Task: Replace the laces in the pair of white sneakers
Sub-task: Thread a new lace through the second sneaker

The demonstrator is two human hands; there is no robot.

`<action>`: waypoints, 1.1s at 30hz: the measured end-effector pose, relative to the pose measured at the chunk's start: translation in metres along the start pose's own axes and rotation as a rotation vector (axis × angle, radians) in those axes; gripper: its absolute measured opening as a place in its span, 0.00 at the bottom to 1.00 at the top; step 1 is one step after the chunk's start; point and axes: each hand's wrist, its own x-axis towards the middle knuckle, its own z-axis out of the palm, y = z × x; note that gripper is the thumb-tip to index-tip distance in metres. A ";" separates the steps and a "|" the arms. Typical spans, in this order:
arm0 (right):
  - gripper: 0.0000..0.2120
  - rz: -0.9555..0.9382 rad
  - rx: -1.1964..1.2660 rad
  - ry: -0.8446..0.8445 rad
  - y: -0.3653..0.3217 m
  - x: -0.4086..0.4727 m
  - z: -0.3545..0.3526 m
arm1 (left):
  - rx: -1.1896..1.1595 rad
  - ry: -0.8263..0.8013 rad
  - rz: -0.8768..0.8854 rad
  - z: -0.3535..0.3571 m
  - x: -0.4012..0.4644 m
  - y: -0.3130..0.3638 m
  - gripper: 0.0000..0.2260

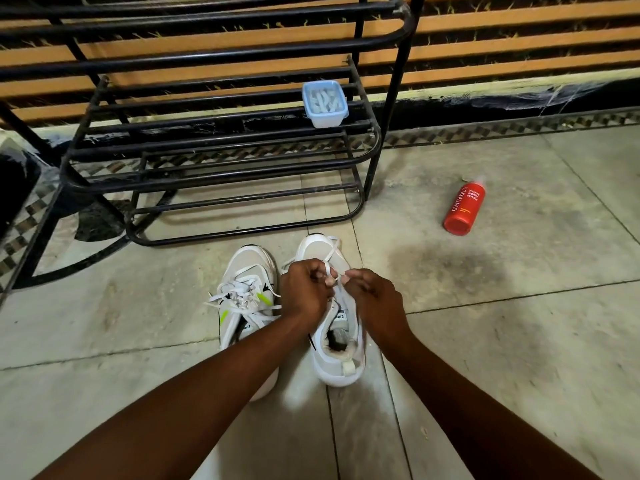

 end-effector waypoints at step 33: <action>0.06 -0.119 -0.199 -0.039 0.010 0.031 0.008 | 0.278 -0.031 0.039 -0.012 0.013 0.006 0.12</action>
